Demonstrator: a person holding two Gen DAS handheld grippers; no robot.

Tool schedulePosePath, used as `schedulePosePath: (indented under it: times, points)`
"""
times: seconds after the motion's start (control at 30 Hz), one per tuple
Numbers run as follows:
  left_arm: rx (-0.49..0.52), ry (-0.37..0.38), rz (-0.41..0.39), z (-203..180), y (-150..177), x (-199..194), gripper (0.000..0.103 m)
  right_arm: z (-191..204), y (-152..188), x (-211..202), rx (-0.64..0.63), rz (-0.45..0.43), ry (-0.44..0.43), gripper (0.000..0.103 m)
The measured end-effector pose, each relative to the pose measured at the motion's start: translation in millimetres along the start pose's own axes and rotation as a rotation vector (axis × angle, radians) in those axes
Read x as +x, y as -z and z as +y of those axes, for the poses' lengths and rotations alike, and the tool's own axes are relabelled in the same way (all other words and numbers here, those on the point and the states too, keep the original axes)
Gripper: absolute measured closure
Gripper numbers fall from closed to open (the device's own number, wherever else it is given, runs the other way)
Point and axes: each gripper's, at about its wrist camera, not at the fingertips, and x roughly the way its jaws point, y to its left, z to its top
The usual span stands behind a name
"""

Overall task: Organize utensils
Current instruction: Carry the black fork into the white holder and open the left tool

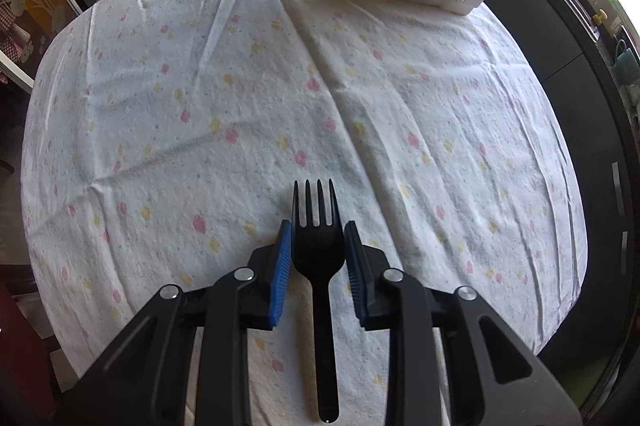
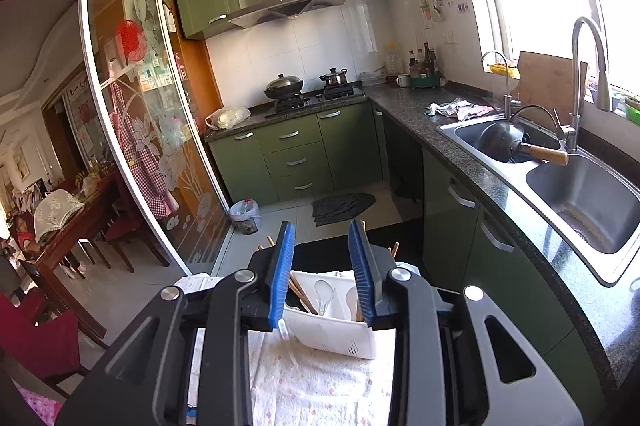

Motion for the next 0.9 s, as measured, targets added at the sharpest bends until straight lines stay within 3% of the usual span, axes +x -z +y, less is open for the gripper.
schedulePosePath:
  times: [0.13,0.23,0.43,0.53,0.63,0.7,0.9]
  points:
    - [0.016,0.013,-0.085,-11.7,-0.2,-44.9,0.078,-7.5,1.7,-36.3,0.004,-0.039,-0.003,0.071]
    - [0.038,0.03,-0.23,-26.7,-12.2,-101.3,0.078,-18.0,6.2,-57.2,0.015,-0.052,-0.003,0.07]
    - [0.061,0.091,-0.68,-56.5,-66.8,-213.9,0.078,-38.6,22.6,-84.1,0.028,-0.062,0.013,0.07]
    - [0.084,0.111,-0.928,-75.8,-89.6,-248.0,0.077,-49.7,32.2,-93.2,0.04,-0.062,0.011,0.07]
    - [0.13,0.116,-1.139,-95.0,-111.4,-254.1,0.077,-61.2,44.0,-103.8,0.056,-0.062,-0.004,0.07]
    - [0.154,0.125,-1.221,-107.6,-127.9,-244.1,0.077,-68.1,51.2,-109.0,0.064,-0.063,-0.011,0.07]
    - [0.15,0.069,-1.248,-118.9,-173.2,-184.8,0.077,-92.8,75.1,-124.0,0.094,-0.061,-0.026,0.07]
